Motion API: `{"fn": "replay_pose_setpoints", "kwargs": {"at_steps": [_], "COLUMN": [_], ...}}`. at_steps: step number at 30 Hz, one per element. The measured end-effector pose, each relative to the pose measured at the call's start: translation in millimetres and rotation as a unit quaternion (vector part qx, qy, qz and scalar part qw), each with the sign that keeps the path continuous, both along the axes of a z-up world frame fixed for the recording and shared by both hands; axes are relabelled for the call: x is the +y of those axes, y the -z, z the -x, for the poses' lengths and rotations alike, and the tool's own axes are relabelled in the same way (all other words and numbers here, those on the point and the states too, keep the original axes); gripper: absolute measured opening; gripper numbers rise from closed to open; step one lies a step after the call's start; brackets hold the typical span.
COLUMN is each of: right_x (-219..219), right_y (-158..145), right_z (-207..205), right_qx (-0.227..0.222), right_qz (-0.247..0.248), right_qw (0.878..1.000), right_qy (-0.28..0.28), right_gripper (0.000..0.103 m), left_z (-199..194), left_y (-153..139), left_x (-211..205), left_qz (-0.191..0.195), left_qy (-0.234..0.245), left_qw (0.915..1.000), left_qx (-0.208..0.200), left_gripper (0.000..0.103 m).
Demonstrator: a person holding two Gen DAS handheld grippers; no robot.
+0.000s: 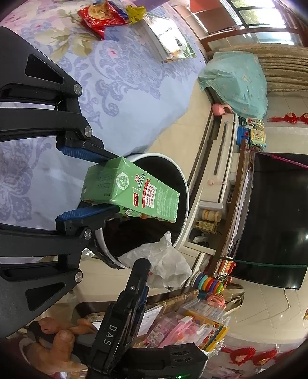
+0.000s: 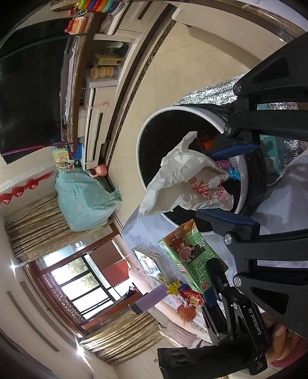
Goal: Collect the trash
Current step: 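Carry the green carton and white plastic bag over the bin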
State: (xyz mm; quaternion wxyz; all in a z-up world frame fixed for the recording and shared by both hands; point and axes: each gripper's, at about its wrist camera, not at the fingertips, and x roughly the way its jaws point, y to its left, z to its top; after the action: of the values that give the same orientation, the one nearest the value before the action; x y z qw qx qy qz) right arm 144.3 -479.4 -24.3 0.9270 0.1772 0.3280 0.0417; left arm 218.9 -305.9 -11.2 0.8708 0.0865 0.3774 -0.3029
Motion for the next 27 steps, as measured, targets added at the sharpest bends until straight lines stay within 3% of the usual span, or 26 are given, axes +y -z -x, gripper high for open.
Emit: {"fn": "replay_pose_setpoints", "kwargs": {"at_steps": [27], "right_x": [-15], "right_y": [4], "right_z": [-28], "right_qx": [0.029], "right_qz": [0.01], "right_qw": [1.0], "right_qy": [0.001], "right_gripper": [0.045], "left_z": [-24], "left_y": [6], "left_x": [-25], "left_qz": [-0.006], "left_qy": [0.002], "left_qw": [0.9999], "left_qx": [0.015], "left_gripper": [0.032]}}
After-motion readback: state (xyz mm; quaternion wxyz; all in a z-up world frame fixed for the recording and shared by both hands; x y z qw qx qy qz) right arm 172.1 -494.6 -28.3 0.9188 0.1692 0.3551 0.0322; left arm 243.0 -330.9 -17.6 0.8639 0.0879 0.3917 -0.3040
